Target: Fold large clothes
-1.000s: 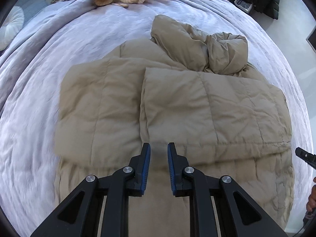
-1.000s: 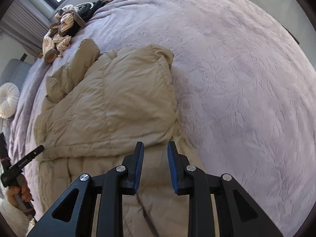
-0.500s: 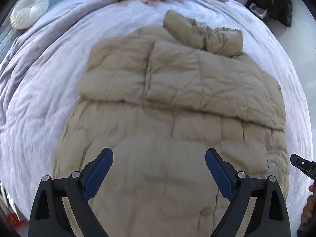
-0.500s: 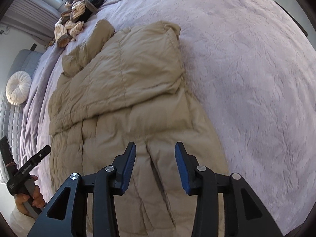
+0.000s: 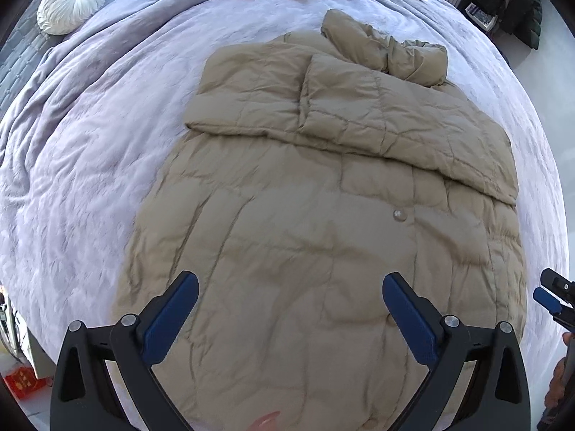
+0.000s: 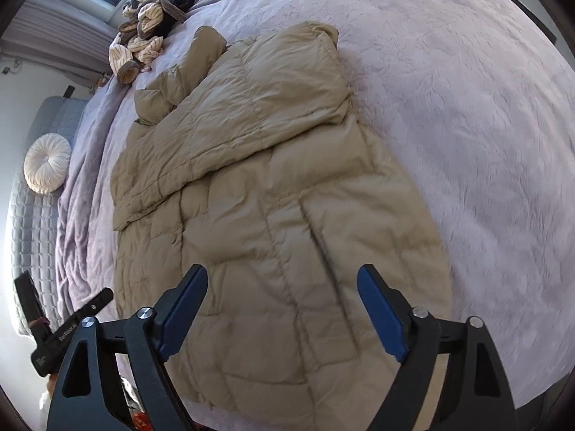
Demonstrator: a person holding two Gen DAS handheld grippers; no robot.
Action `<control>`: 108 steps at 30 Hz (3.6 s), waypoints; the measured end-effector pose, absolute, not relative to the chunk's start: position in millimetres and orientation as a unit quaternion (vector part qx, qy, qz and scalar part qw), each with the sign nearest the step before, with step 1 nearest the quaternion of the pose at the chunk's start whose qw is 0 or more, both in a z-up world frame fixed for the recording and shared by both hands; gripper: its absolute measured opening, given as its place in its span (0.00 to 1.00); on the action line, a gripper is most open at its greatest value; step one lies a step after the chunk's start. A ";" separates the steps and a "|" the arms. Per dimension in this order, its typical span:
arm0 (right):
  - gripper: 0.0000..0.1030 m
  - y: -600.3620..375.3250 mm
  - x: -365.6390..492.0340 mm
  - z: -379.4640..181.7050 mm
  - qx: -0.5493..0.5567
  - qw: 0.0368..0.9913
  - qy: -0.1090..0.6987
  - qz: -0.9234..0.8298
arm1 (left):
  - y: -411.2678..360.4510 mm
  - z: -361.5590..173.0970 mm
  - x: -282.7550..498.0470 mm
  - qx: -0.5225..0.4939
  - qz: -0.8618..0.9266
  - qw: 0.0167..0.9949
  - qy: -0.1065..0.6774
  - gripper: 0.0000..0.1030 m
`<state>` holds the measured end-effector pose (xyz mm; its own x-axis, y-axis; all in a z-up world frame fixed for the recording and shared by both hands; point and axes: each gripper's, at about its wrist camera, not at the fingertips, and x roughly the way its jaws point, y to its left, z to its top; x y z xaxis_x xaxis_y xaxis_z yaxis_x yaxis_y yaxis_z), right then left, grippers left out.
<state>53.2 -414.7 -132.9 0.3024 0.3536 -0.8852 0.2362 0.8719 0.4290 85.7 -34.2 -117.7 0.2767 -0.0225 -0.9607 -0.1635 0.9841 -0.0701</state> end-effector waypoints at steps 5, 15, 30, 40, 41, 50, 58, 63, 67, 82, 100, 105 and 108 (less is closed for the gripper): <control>0.86 -401.7 29.2 -131.0 0.264 0.769 0.582 0.034 | -19.6 -119.6 68.9 -0.079 0.046 0.792 0.603 1.00; 0.86 -378.7 -21.2 -130.1 0.313 0.762 0.566 0.015 | 5.3 -123.8 30.3 -0.067 0.034 0.787 0.612 1.00; 0.86 -378.0 -79.3 -164.0 0.437 0.688 0.579 -0.021 | 63.5 -149.6 -31.3 -0.147 0.028 0.759 0.633 1.00; 0.86 -407.2 -126.2 -207.3 0.539 0.634 0.553 -0.043 | 110.1 -217.4 -72.9 -0.338 0.019 0.671 0.659 1.00; 0.86 -408.1 -129.9 -213.1 0.548 0.627 0.551 -0.044 | 109.4 -224.2 -74.6 -0.356 0.014 0.663 0.658 1.00; 0.86 -405.8 -125.5 -244.6 0.604 0.610 0.511 -0.032 | 89.6 -237.7 -50.8 -0.397 -0.015 0.660 0.637 1.00; 0.87 -413.7 -114.5 -259.0 0.643 0.598 0.476 -0.039 | 84.6 -235.7 -29.8 -0.381 -0.036 0.674 0.632 0.38; 0.34 -420.2 -118.7 -257.4 0.646 0.598 0.473 -0.044 | 99.0 -217.3 -28.3 -0.396 -0.085 0.685 0.606 0.11; 0.10 -424.2 -117.6 -251.6 0.646 0.603 0.467 -0.035 | 104.0 -179.7 -19.6 -0.411 -0.118 0.701 0.571 0.11; 0.09 -436.1 82.4 -112.2 0.482 0.740 0.456 0.111 | 108.2 -62.5 145.4 -0.390 -0.113 0.786 0.467 0.11; 0.12 -430.4 276.1 -172.4 0.454 0.716 0.526 0.068 | 94.1 -139.7 294.2 -0.277 -0.082 0.771 0.568 0.54; 0.24 -429.0 276.0 -165.9 0.441 0.721 0.531 0.061 | 100.9 -98.2 281.7 -0.225 -0.086 0.807 0.540 0.86; 0.55 -427.9 278.4 -155.6 0.438 0.724 0.528 0.065 | 100.0 -86.2 276.4 -0.187 -0.071 0.823 0.532 0.86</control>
<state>278.4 -427.9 -155.6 0.4332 0.5574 -0.7083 0.3680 0.6080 0.7035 276.4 100.0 -86.2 0.4243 -0.3163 -0.8485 -0.0816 0.9199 -0.3836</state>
